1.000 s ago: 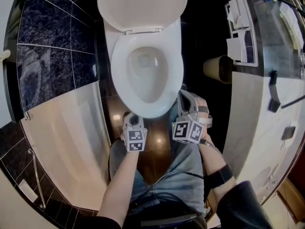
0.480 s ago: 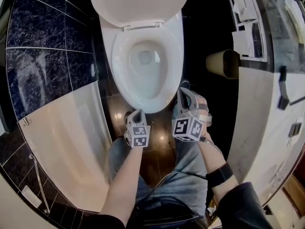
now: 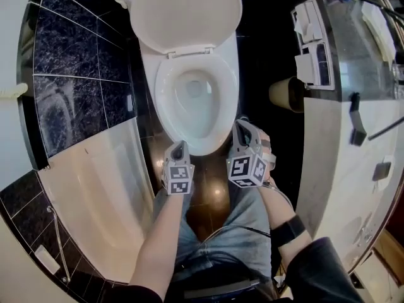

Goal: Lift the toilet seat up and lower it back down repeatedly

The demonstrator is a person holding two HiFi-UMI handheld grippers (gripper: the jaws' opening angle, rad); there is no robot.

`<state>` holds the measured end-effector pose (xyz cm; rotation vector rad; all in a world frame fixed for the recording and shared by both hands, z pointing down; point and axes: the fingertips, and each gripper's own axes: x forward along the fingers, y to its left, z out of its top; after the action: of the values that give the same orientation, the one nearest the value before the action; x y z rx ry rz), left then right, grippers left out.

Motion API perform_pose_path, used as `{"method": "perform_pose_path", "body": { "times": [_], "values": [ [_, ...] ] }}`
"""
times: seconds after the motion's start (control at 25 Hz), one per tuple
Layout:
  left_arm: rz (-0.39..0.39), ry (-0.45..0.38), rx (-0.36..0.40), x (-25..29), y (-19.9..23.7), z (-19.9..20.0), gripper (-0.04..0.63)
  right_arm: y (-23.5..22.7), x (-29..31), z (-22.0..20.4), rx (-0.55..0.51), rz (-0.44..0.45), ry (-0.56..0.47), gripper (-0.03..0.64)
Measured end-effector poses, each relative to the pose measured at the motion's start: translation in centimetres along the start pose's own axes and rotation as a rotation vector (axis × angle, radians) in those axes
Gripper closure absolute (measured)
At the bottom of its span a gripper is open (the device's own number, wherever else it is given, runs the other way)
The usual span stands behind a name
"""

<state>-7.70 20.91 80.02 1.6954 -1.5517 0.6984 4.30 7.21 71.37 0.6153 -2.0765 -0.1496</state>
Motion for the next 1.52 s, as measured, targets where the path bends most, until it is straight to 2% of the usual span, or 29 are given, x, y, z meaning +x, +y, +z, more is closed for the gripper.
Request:
{"method": "perform_pose_path", "body": {
  "times": [0.16,0.36,0.64,1.0,1.16,1.52],
  "values": [
    [0.038,-0.084,0.029,-5.3,1.7,8.1,0.595,-3.0,-3.7,4.7,0.102,0.008,-0.058,0.595],
    [0.079,-0.234,0.079,-12.9,2.8,19.6,0.595,-8.2,-8.7,12.4,0.193,-0.006,-0.168,0.595],
    [0.113,-0.357,0.070,-23.6,1.4,29.5,0.595,-11.9,-16.4,17.7,0.237,0.014,-0.251,0.595],
    [0.135,-0.441,0.054,-31.1,0.1,34.2,0.595,-15.5,-22.8,21.3,0.248,0.026,-0.331,0.595],
    [0.131,-0.474,0.021,-33.0,-0.4,34.6,0.595,-16.1,-24.4,21.5,0.244,0.015,-0.348,0.595],
    [0.144,-0.495,0.041,-33.9,-1.2,34.8,0.595,-15.6,-24.5,20.6,0.236,0.023,-0.338,0.595]
  ]
}}
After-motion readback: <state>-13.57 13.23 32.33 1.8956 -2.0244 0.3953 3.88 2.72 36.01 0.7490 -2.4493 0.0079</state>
